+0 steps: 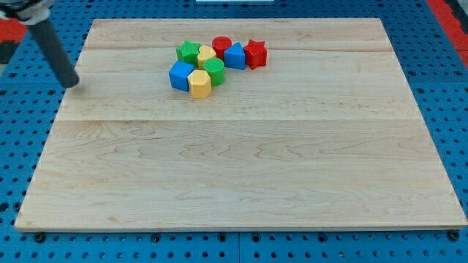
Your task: Separate the blue cube and the yellow hexagon from the group of blocks
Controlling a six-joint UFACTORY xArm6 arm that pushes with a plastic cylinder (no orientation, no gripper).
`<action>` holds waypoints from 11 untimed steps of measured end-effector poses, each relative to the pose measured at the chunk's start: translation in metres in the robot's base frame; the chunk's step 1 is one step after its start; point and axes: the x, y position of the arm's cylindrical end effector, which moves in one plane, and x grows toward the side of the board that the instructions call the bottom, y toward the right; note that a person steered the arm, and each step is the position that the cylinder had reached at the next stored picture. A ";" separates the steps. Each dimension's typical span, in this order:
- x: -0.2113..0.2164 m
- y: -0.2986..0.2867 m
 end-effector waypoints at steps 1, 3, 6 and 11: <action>-0.013 0.045; -0.034 0.121; -0.012 0.202; 0.047 0.325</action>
